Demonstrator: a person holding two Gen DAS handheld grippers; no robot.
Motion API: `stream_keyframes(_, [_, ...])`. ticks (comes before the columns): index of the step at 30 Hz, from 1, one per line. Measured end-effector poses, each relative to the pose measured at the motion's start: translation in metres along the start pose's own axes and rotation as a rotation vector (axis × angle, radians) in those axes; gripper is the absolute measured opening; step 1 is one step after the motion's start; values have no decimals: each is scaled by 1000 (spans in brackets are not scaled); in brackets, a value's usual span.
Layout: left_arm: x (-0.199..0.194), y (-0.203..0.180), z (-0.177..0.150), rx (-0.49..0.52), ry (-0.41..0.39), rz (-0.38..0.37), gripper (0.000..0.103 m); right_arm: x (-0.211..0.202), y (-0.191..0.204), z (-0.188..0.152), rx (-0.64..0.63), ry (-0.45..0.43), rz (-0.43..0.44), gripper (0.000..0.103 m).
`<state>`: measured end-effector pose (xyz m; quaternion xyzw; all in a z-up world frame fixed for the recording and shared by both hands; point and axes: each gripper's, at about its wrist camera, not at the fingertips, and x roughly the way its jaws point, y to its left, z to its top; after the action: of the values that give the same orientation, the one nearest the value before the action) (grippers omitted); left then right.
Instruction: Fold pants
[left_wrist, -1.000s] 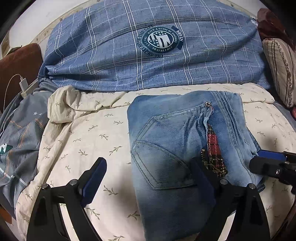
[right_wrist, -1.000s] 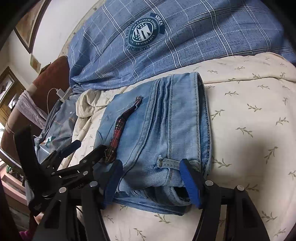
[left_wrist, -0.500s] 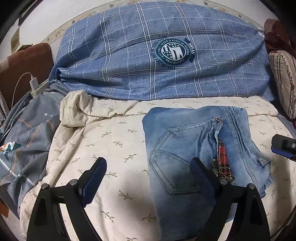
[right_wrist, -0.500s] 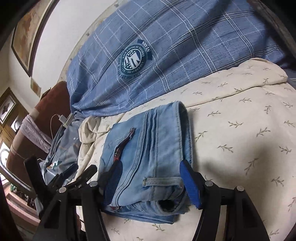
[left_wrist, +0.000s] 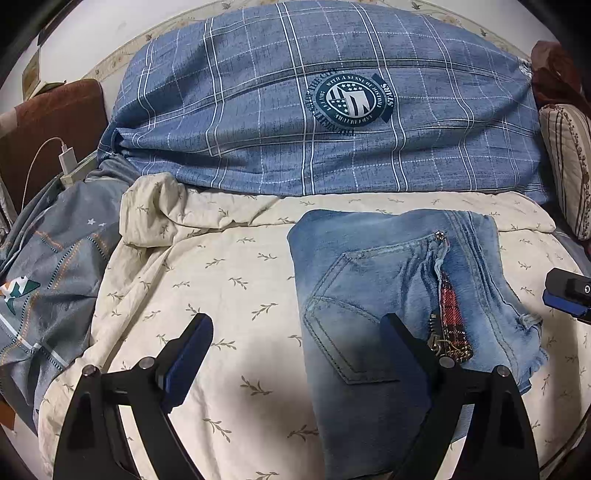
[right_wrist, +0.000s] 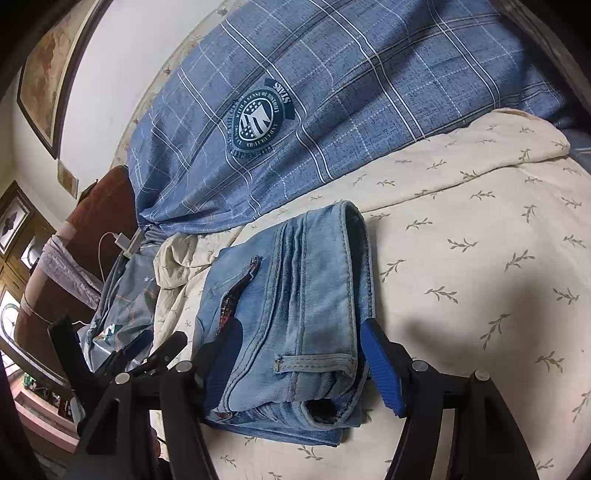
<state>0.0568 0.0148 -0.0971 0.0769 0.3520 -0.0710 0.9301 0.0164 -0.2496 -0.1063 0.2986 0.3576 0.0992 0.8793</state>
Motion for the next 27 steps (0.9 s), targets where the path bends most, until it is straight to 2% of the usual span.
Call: stream_keyframes(27, [6,1,-3,-6,31,-1,92,6,-1,-3,18,17,-8,70])
